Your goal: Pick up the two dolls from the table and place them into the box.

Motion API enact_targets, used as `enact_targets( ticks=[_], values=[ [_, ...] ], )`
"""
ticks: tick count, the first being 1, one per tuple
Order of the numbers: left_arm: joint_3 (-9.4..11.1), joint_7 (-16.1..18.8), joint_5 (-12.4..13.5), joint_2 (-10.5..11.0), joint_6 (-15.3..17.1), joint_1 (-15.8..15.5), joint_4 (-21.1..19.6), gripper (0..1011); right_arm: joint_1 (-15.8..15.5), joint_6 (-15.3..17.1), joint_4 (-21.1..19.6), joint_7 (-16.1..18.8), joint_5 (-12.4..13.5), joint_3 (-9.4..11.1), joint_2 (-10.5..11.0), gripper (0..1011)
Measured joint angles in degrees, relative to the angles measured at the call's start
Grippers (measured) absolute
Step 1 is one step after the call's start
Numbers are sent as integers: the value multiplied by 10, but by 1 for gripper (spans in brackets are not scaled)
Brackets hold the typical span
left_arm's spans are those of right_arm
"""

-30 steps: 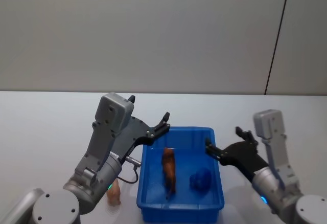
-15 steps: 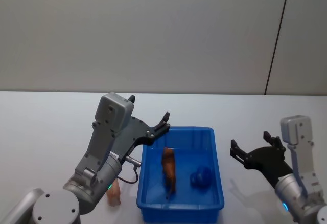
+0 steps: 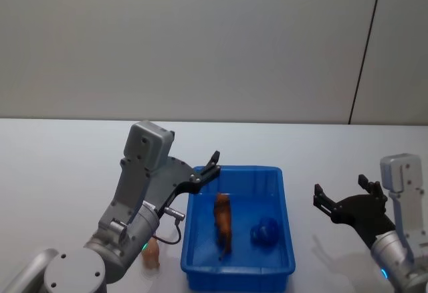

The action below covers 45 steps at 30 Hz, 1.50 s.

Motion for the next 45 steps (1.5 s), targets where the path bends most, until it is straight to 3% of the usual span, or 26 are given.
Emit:
enact_targets(
  ticks=[13,24,39,45],
  values=[
    [-7,53,-47,0,78,16,-15,1001,-4,1,-5,-5,1,2,3,1001],
    [-15,102,-91,-9,169,20,-18,1001,-5,2,-6,-6,2,3,4,1001],
    [-27,165,-142,-33,298,6,13,1001,-6,2,-7,-7,2,3,4,1001],
    [-31,181,-152,-42,333,-1,33,1001,-6,2,-7,-7,2,3,4,1001]
  ],
)
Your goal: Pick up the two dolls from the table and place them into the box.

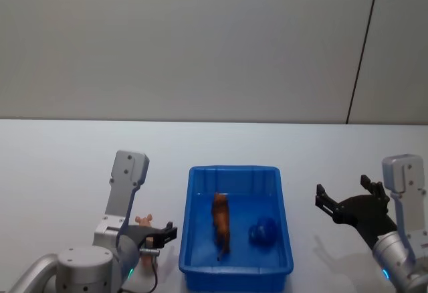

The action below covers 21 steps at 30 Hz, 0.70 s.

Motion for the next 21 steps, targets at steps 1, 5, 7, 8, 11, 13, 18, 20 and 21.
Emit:
enact_targets(
  ticks=[1,5,7,8,11,13,18,20,21],
  values=[
    [-1,4,-1,-2,9,-2,5,1001,0,0,0,0,0,0,0,1001],
    [-3,10,-3,-7,27,-6,16,1001,0,0,0,0,0,0,0,1001],
    [-4,12,-3,-8,33,-7,19,1001,0,0,0,0,0,0,0,1001],
    [-4,13,-3,-10,38,-9,23,1001,0,0,0,0,0,0,0,1001],
    [-6,16,-1,-12,45,-10,28,1000,0,0,0,0,0,0,0,1001],
    [-6,17,1,-13,48,-11,31,968,0,0,0,0,0,0,0,1001],
    [-8,18,6,-14,51,-11,35,860,0,0,0,0,0,0,0,1001],
    [-9,18,8,-15,51,-11,36,797,0,0,0,0,0,0,0,1001],
    [-9,18,9,-15,51,-11,36,759,0,0,0,0,0,0,0,1001]
  ],
)
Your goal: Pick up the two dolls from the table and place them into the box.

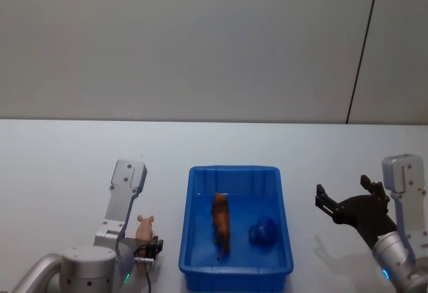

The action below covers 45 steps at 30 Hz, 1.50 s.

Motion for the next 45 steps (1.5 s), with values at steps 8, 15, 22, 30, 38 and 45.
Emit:
enact_targets(
  ticks=[8,15,22,30,38,45],
  values=[
    [-4,0,2,-1,-4,6,-3,482,0,0,0,0,0,0,0,1001],
    [-7,-3,-1,0,-21,12,-9,351,0,0,0,0,0,0,0,1001],
    [-9,-17,0,1,-47,18,-21,351,0,0,0,0,0,0,0,1001],
    [-10,-51,15,4,-91,22,-35,351,0,0,0,0,0,0,0,1001],
    [-10,-100,34,8,-147,23,-43,351,0,0,0,0,0,0,0,1001],
    [-9,-163,51,10,-207,20,-45,351,0,0,0,0,0,0,0,1001]
  ],
)
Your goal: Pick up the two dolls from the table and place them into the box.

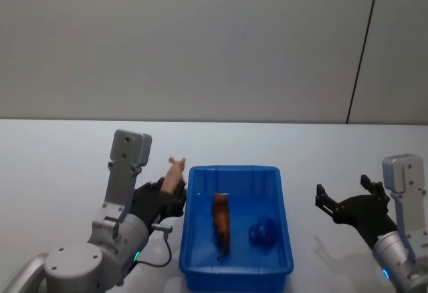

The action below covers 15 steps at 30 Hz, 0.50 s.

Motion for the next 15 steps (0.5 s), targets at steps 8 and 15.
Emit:
enact_targets(
  ticks=[8,15],
  values=[
    [1,-59,9,1,-43,-7,4,351,0,0,0,0,0,0,0,1001],
    [1,-127,14,1,-70,-17,10,351,0,0,0,0,0,0,0,1001]
  ],
)
